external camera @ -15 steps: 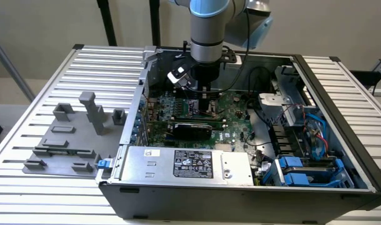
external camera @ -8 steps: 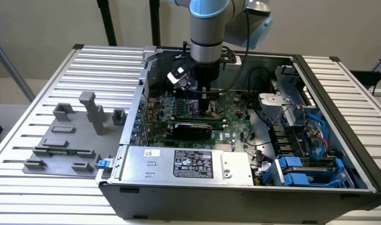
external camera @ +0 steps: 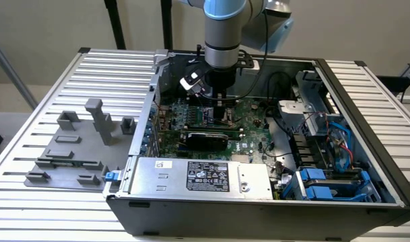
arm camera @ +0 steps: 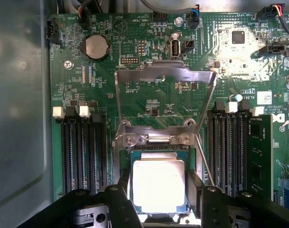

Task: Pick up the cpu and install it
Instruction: 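Place the cpu into insertion slot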

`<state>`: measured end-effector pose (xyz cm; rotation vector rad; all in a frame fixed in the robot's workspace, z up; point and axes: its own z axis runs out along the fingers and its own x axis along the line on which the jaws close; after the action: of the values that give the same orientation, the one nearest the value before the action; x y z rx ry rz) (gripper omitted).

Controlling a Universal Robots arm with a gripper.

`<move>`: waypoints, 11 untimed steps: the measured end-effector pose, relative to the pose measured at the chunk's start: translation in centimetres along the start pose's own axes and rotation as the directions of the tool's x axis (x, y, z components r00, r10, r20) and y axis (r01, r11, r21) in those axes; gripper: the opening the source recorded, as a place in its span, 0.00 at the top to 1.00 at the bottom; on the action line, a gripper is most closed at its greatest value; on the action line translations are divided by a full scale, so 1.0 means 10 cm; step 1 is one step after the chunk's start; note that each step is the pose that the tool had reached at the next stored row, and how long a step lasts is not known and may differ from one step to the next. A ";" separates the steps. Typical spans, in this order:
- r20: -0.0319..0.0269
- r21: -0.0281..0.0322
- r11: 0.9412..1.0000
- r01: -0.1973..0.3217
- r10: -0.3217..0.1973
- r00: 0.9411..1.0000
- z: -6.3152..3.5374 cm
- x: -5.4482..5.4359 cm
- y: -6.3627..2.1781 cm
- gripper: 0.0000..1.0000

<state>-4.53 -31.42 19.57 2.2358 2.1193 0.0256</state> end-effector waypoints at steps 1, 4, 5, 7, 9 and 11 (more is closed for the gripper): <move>0.000 0.000 1.000 0.000 0.000 1.000 0.002 0.00 -0.001 0.45; 0.001 0.000 1.000 0.000 0.000 1.000 0.006 0.00 -0.003 0.45; 0.001 0.000 1.000 0.000 0.000 1.000 0.008 0.00 -0.004 0.45; 0.002 0.000 1.000 0.001 -0.001 1.000 0.011 0.00 -0.004 0.45; 0.002 0.000 1.000 0.001 -0.001 1.000 0.014 0.00 -0.004 0.45; 0.001 -0.001 1.000 0.000 0.000 1.000 0.017 0.00 -0.004 0.38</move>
<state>-4.56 -31.41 19.40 2.2342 2.1189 0.0246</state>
